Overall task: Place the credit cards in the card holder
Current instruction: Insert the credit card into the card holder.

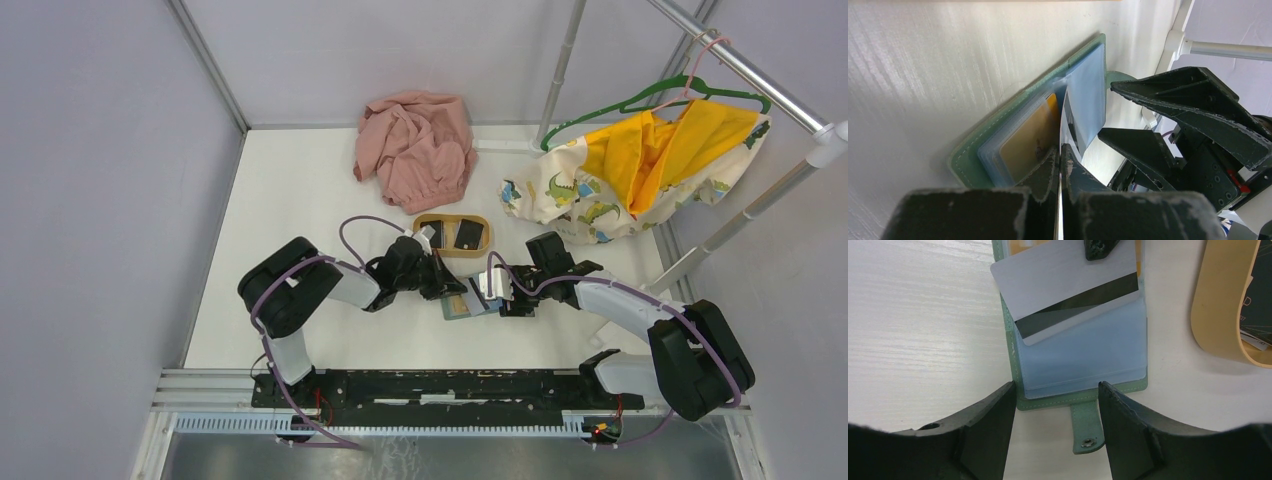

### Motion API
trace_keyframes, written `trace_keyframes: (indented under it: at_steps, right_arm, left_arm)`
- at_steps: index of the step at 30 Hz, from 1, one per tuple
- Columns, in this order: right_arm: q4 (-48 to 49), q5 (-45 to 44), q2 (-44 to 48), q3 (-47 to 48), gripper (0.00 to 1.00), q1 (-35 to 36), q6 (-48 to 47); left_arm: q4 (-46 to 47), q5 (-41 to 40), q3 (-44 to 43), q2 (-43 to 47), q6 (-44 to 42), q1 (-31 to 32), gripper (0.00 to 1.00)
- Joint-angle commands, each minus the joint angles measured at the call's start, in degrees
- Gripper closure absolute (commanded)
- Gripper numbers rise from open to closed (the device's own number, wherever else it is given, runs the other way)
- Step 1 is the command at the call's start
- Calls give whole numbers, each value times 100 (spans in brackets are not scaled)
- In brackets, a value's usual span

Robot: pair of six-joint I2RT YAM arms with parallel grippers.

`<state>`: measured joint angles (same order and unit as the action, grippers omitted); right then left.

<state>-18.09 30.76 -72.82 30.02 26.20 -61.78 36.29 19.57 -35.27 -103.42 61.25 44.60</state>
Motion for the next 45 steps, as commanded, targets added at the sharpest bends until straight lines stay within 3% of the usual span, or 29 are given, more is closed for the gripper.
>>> trace_keyframes:
  at_steps: [1,25,32,37,39,42,45]
  right_arm:
    - [32,-188,4,155,33,38,16]
    - [38,-163,95,153,34,111,32]
    - [94,493,640,211,33,263,-69]
    - [413,832,1045,206,34,829,-224]
    - [574,773,959,290,46,1136,-159]
    - [582,337,499,584,75,1514,-62]
    - [655,-258,64,813,88,1804,102]
  left_arm:
    - [-664,-1,-138,-56,-445,31,98]
    - [-1378,382,-933,-442,-852,23,96]
    - [-1554,464,-1141,-557,-981,0,91]
    - [-1658,490,-1242,-598,-1035,-4,85]
    - [-1677,488,-1254,-589,-1045,5,83]
    - [-1704,485,-1268,-576,-1063,3,81]
    - [-1713,489,-1279,-591,-1063,-2,80]
